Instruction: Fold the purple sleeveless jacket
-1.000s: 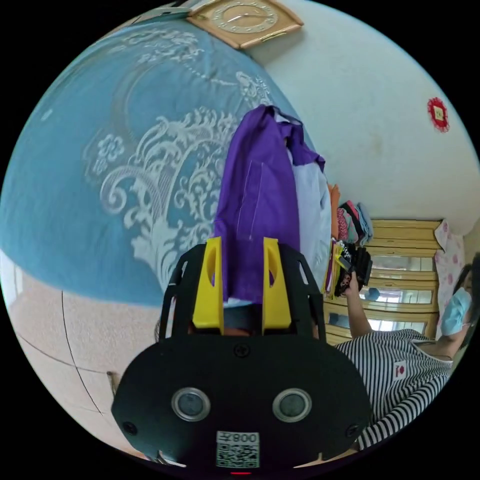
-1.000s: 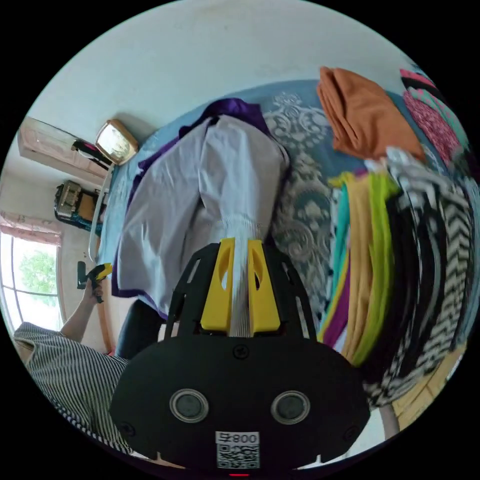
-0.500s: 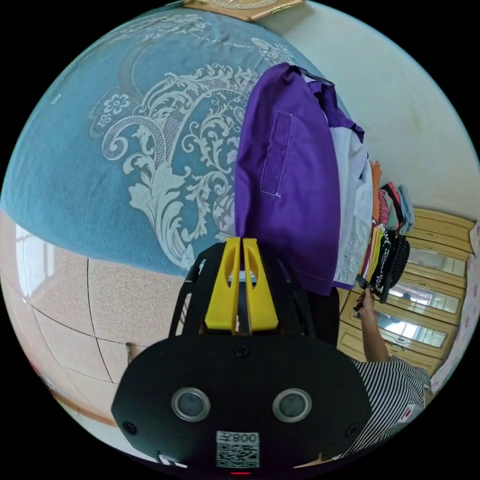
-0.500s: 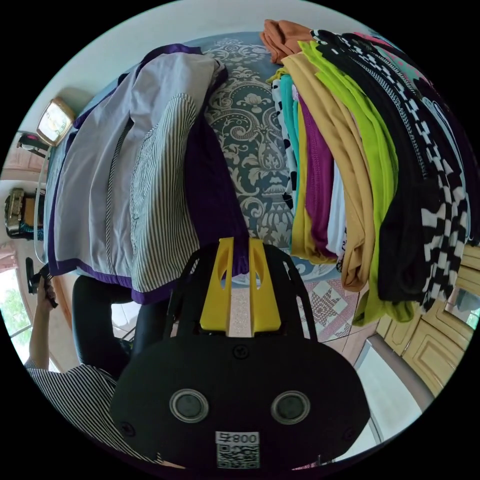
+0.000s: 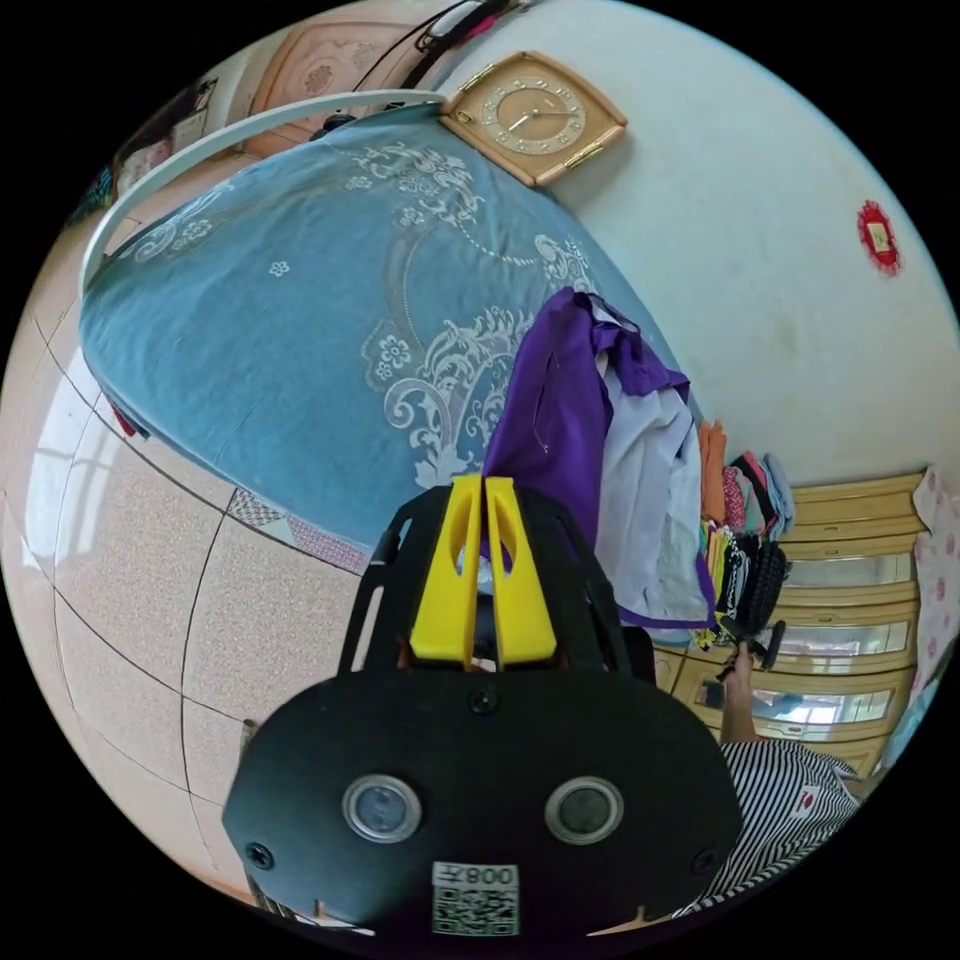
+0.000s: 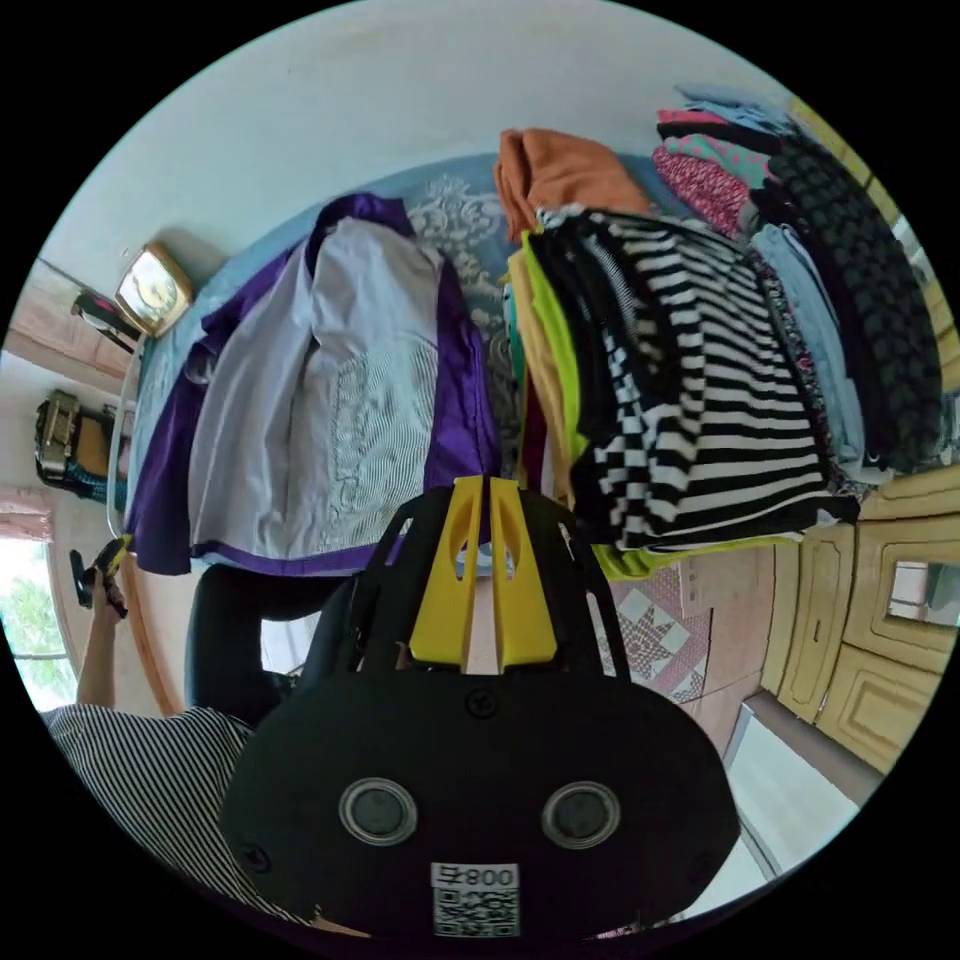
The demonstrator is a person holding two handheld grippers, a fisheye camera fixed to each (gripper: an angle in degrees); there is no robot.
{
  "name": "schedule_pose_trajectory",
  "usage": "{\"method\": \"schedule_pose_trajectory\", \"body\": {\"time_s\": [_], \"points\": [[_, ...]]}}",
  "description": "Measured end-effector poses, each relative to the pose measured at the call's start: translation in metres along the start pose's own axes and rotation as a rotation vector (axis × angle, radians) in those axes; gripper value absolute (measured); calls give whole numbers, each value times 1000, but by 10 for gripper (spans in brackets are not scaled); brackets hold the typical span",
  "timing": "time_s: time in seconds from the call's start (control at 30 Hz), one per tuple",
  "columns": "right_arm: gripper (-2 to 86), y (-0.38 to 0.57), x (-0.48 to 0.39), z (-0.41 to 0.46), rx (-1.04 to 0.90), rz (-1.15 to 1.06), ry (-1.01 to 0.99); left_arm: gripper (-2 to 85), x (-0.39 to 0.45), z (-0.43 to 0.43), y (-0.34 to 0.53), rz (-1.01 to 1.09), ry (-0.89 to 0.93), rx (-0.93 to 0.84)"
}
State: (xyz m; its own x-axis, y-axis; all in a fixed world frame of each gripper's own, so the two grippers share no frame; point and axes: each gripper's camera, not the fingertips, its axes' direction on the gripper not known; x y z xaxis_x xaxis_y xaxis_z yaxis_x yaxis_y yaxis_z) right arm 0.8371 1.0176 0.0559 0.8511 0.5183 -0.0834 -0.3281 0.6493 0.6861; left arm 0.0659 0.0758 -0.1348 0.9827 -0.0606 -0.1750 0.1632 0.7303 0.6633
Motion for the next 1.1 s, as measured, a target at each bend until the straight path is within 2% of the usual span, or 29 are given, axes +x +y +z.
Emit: {"method": "schedule_pose_trajectory", "body": {"time_s": [0.13, 0.27, 0.43, 0.5, 0.6, 0.73, 0.87, 1.1], "points": [[8, -2, -16, -40, 137, -57, -106, 6, -18, -5, 4, -12, 51, 8], [8, -7, -99, -60, 197, -332, -261, 15, -34, -16, 11, 4, 77, 22], [9, 14, -228, 20, 10, -629, -450, 27, -54, -33, 26, -2, 111, 66], [7, 25, -263, 91, -159, -618, -480, 31, -61, -35, 33, 0, 127, 45], [6, 33, -263, 147, -325, -539, -556, 36, -66, -31, 37, 22, 132, -5], [14, 36, -222, 144, -259, -432, -564, 43, -67, -21, 33, 64, 130, -53], [41, 33, -157, 146, -197, -239, -441, 62, -66, -4, 16, 88, 71, -90], [70, 43, -131, 205, -316, -92, -313, 69, -91, 19, -20, -46, -78, -70]]}}
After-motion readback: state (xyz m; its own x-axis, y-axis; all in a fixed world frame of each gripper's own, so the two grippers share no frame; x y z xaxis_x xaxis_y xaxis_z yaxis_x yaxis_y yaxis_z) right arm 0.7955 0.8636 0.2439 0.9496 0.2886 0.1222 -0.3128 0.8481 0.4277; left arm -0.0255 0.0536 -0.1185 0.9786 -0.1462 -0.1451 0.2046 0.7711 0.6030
